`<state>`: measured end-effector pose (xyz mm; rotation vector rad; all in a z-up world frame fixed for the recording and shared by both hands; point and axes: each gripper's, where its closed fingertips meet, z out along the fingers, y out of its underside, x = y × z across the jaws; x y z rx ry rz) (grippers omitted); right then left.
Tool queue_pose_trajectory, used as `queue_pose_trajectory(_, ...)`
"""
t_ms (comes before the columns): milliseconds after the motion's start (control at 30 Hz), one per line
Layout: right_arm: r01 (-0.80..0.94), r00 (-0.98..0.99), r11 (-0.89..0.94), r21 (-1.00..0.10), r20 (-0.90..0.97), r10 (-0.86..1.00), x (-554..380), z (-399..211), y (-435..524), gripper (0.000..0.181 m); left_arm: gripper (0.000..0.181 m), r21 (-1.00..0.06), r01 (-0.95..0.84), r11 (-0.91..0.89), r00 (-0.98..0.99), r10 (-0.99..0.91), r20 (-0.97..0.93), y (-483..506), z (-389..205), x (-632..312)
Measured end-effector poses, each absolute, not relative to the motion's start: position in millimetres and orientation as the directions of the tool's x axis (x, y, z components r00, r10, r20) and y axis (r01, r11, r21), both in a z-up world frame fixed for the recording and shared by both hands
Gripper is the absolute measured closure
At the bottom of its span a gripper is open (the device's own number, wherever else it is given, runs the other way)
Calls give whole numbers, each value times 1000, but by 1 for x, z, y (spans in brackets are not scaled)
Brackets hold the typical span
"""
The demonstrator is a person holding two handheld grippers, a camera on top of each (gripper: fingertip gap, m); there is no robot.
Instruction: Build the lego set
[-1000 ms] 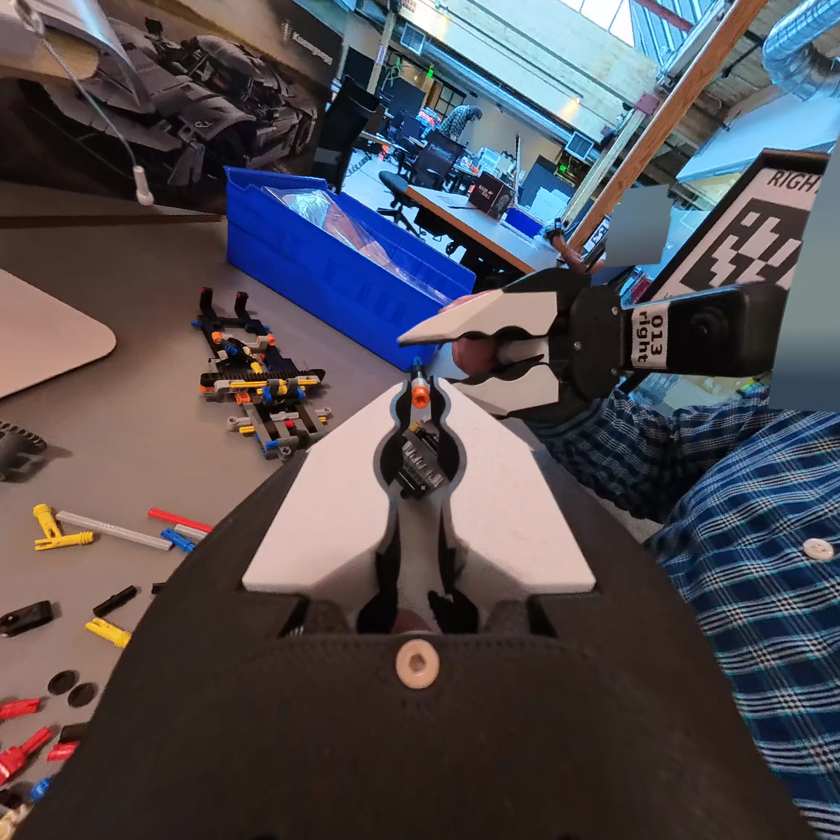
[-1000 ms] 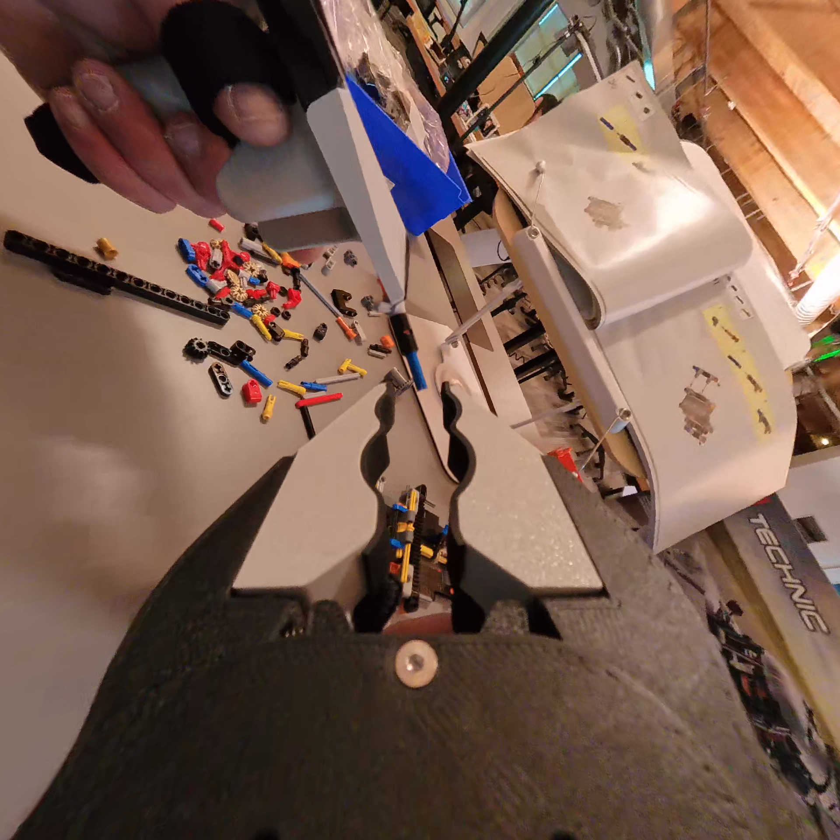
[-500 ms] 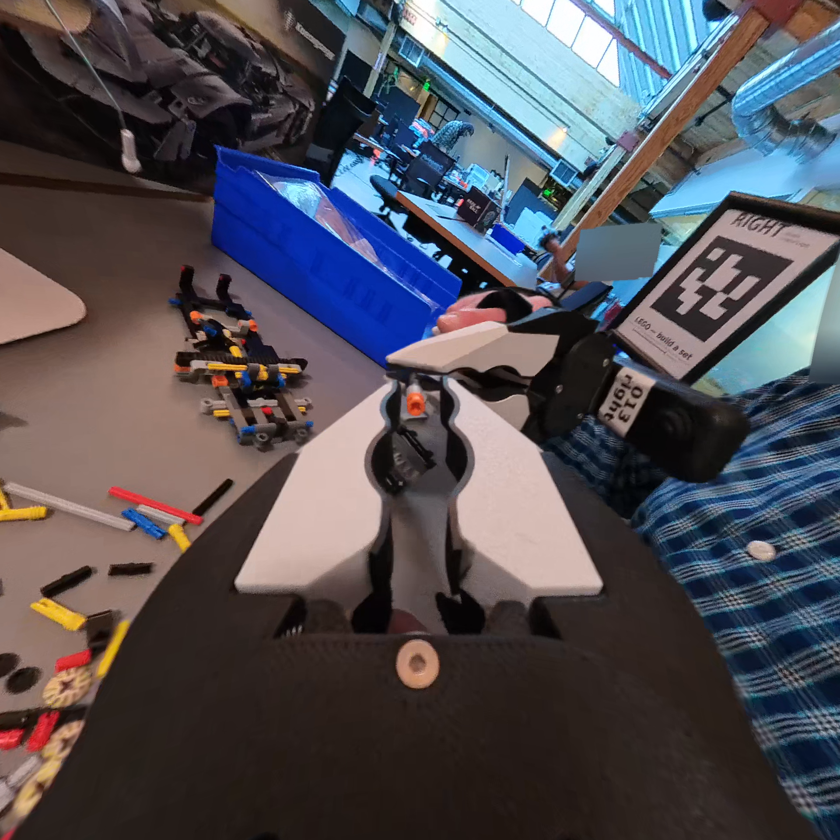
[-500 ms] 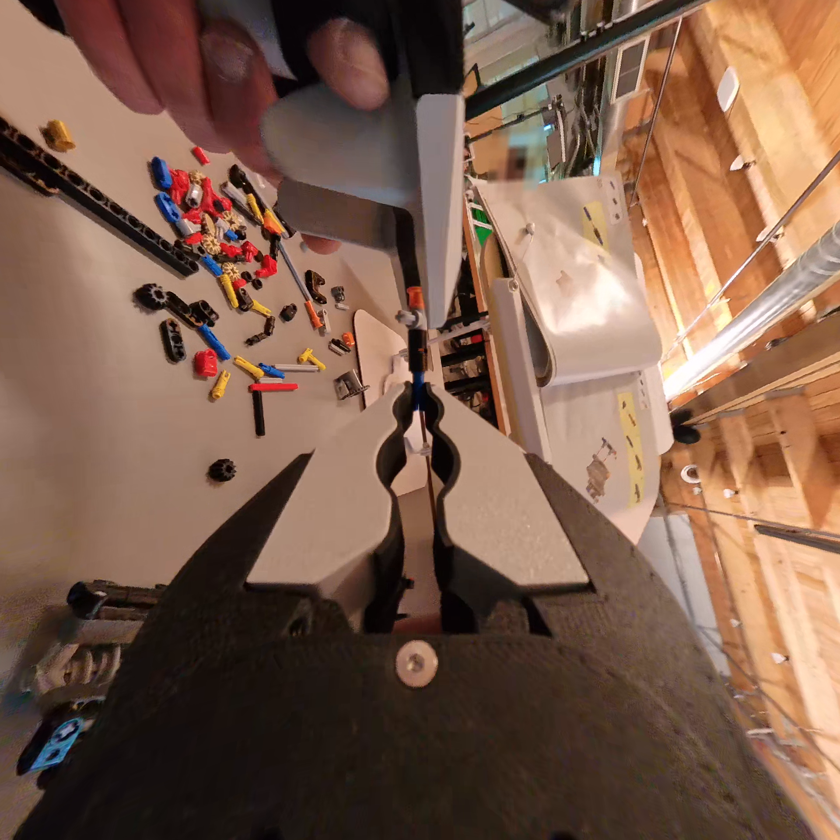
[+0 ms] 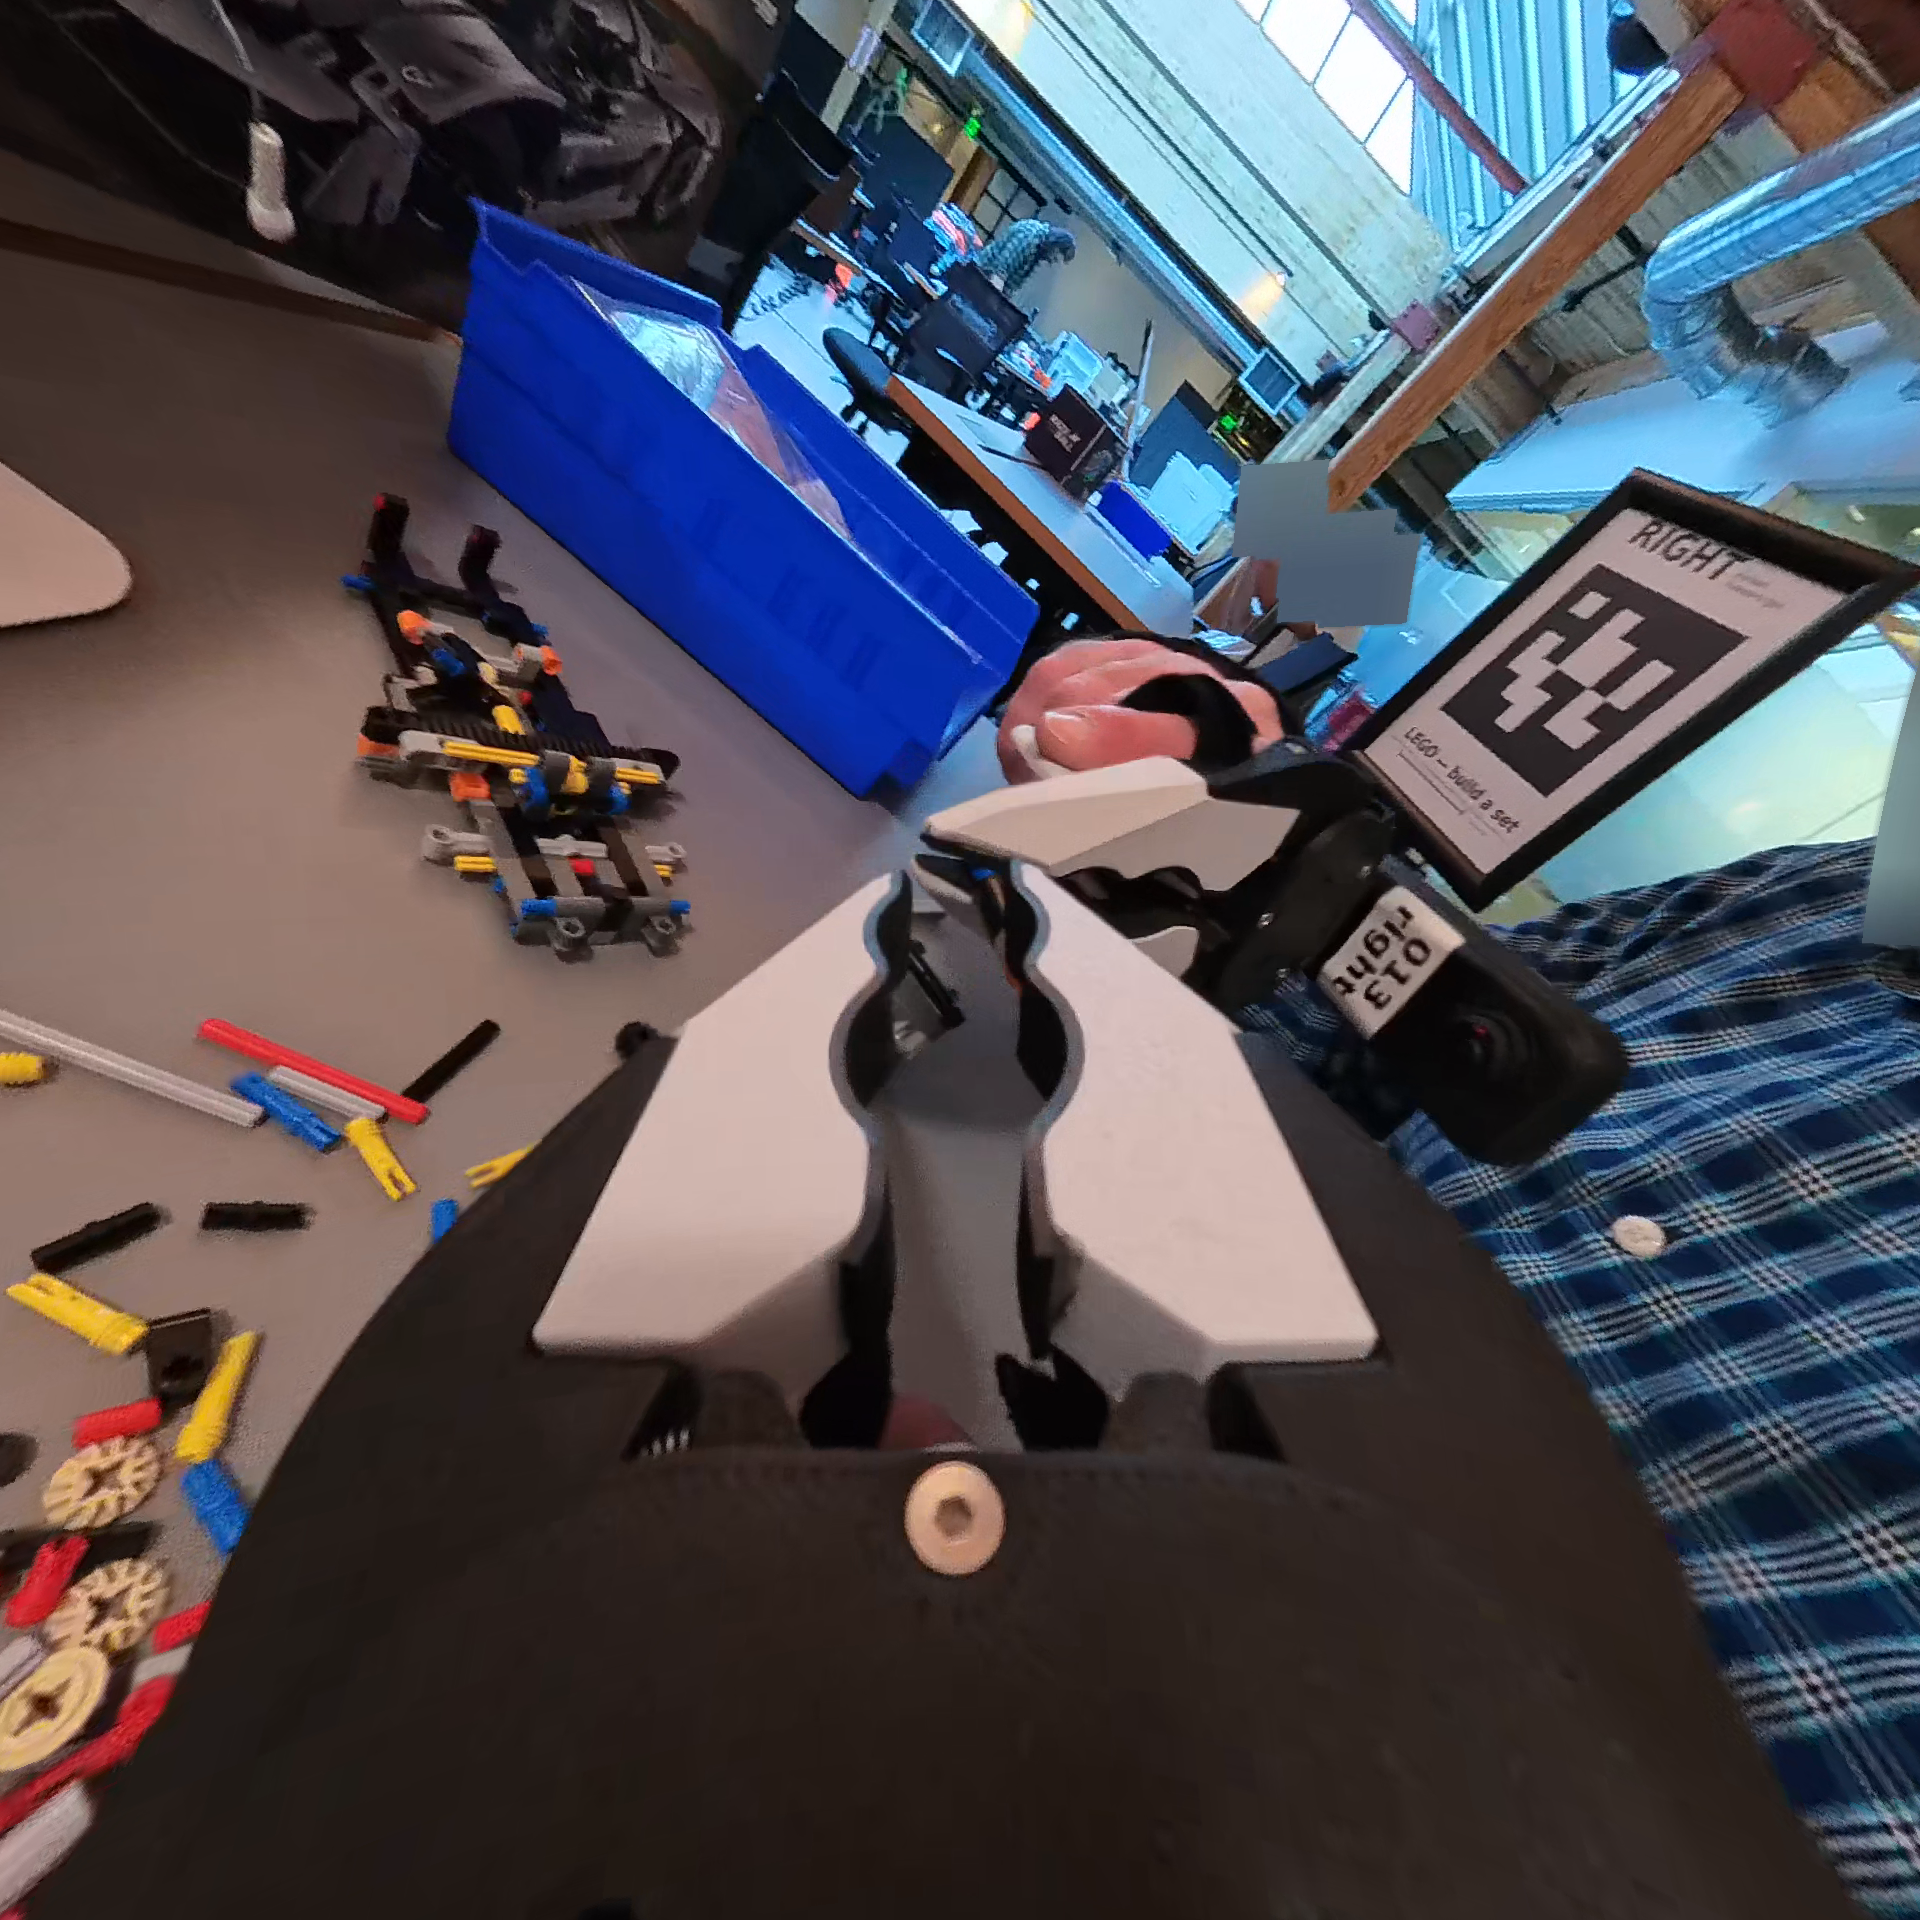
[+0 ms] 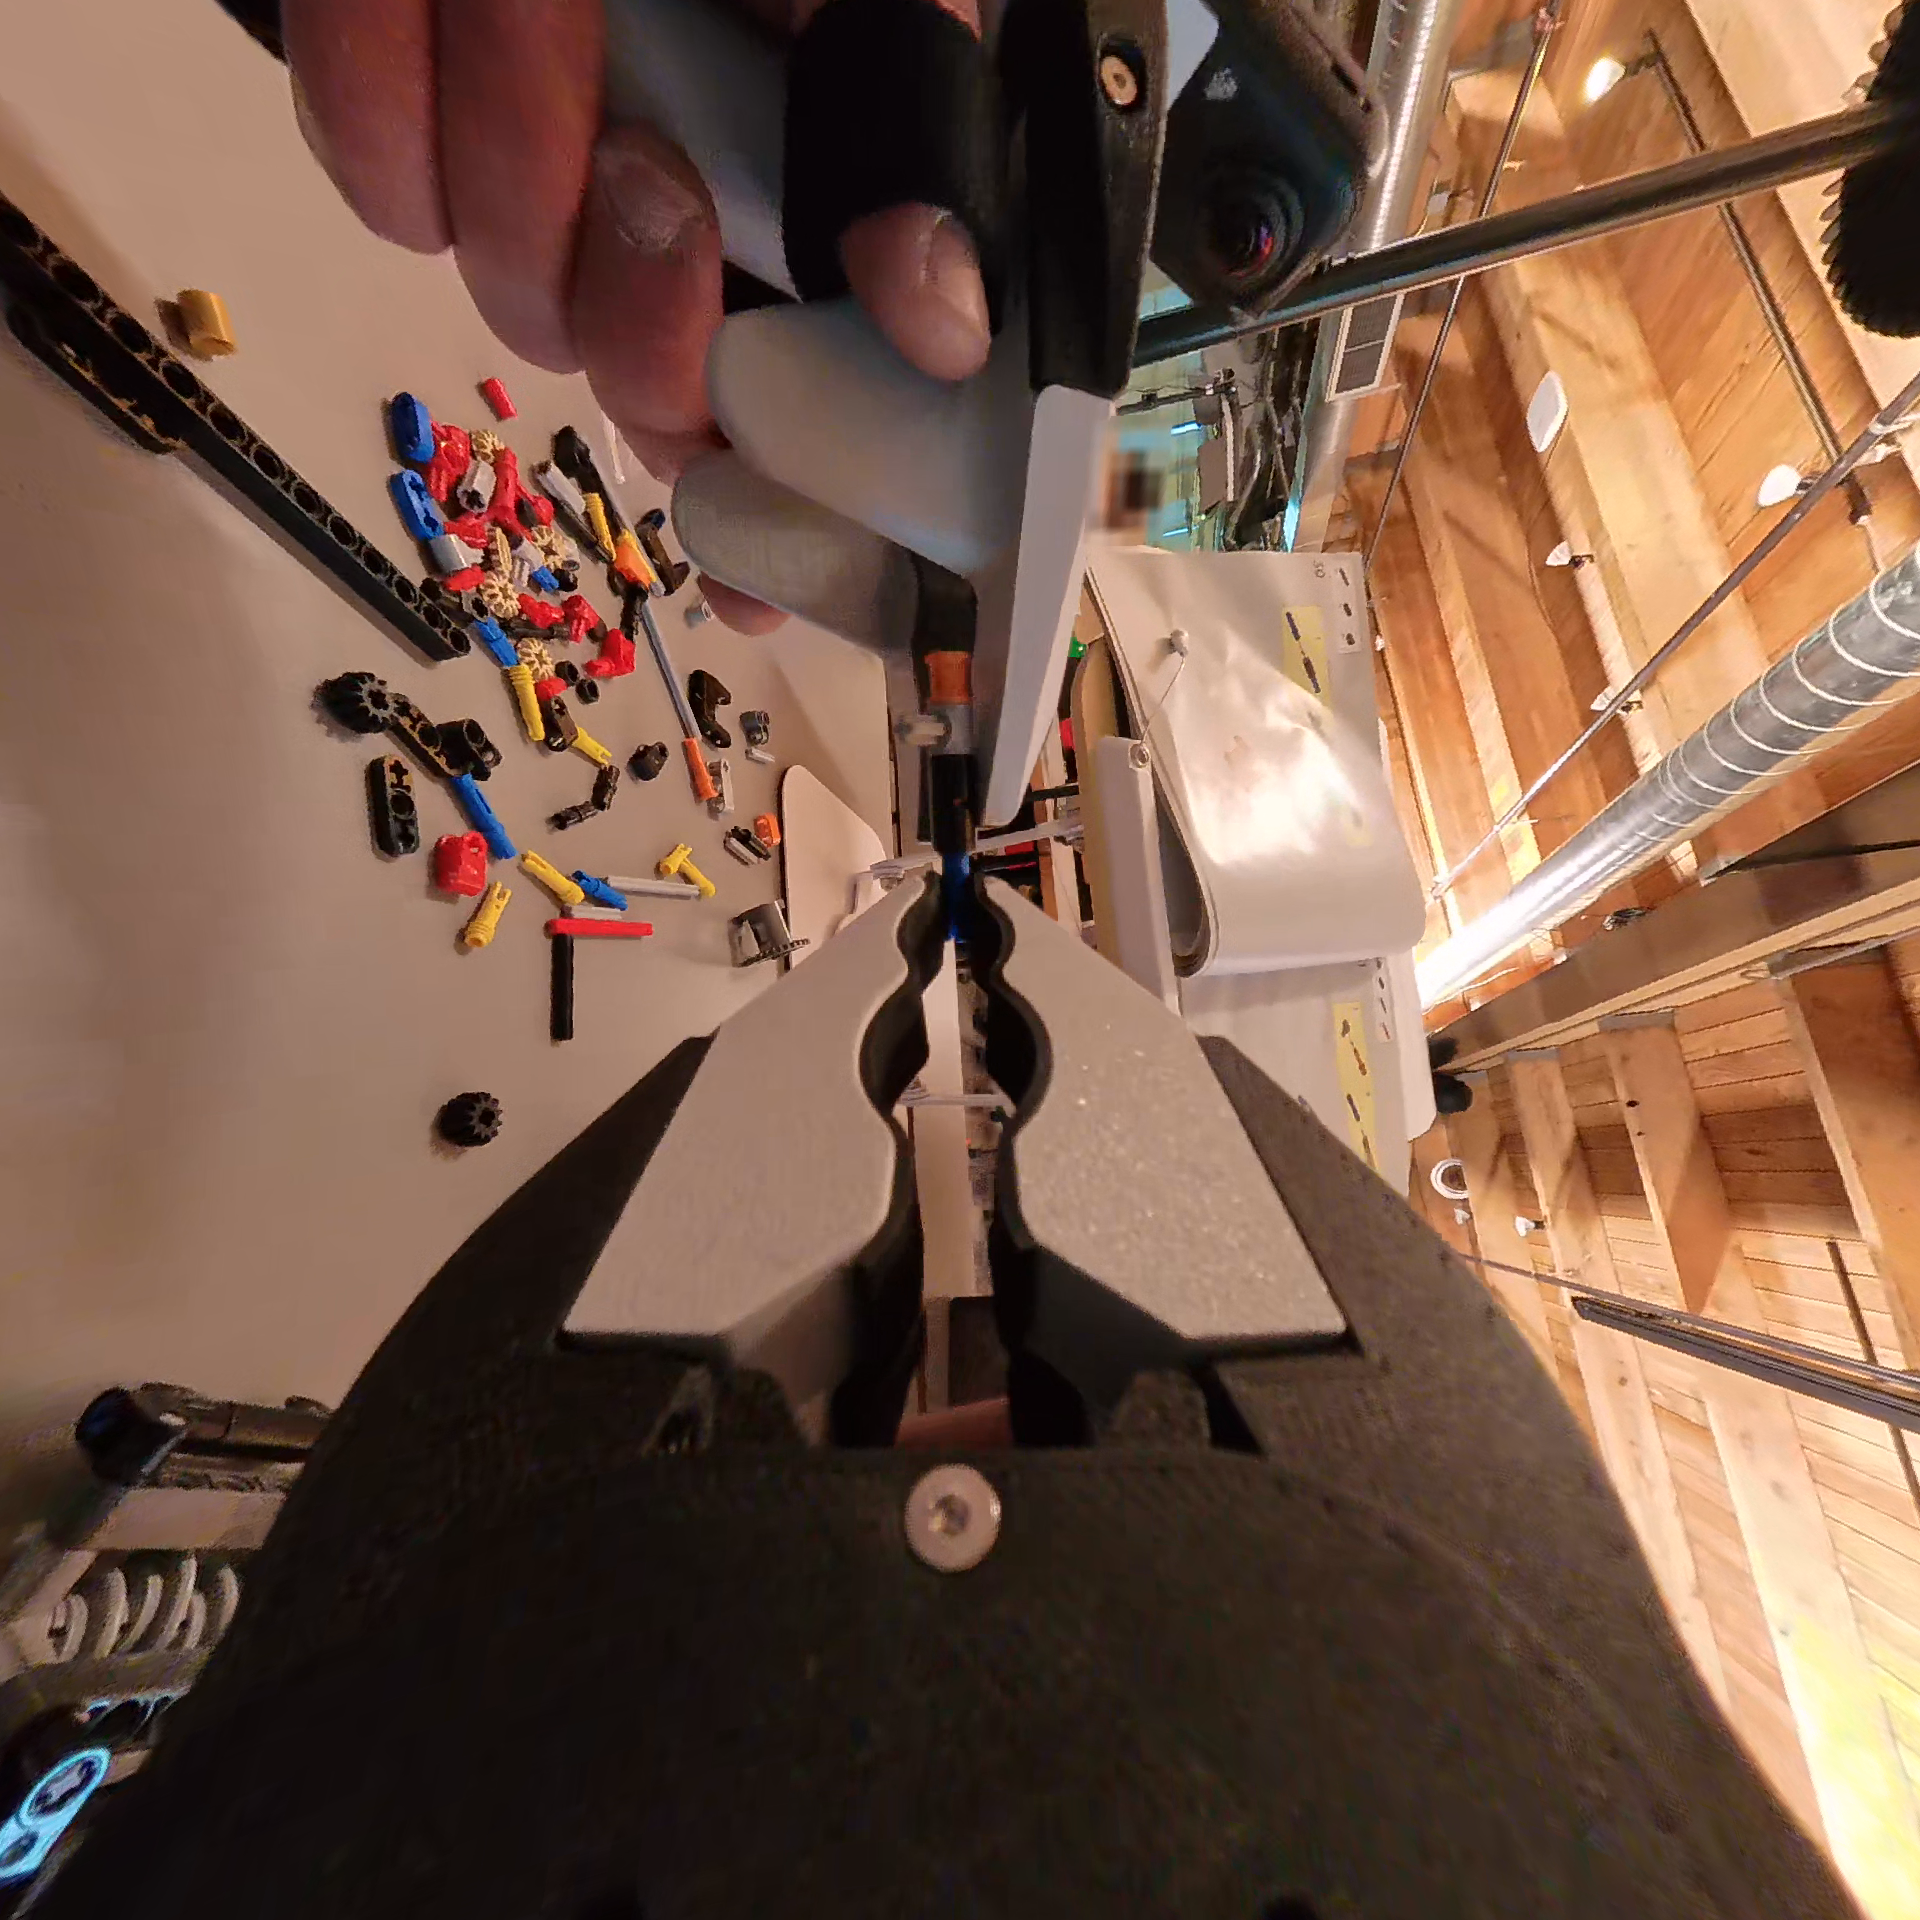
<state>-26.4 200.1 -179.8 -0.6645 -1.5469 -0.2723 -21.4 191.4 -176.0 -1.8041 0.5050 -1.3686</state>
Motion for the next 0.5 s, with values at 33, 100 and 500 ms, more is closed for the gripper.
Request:
queue_pose_trajectory(33,560,36,800,-216,971,237,-27,-180,200,181,167,-777,144,-613,320,-714,623,190,-176,-20)
queue_pose_trajectory(100,562,32,800,-208,972,231,-27,-182,201,181,165,-763,131,-634,302,-707,639,187,-178,-18)
queue_pose_trajectory(500,571,41,797,-198,976,213,-25,-185,203,180,176,-750,120,-651,300,-696,652,185,-185,-14)
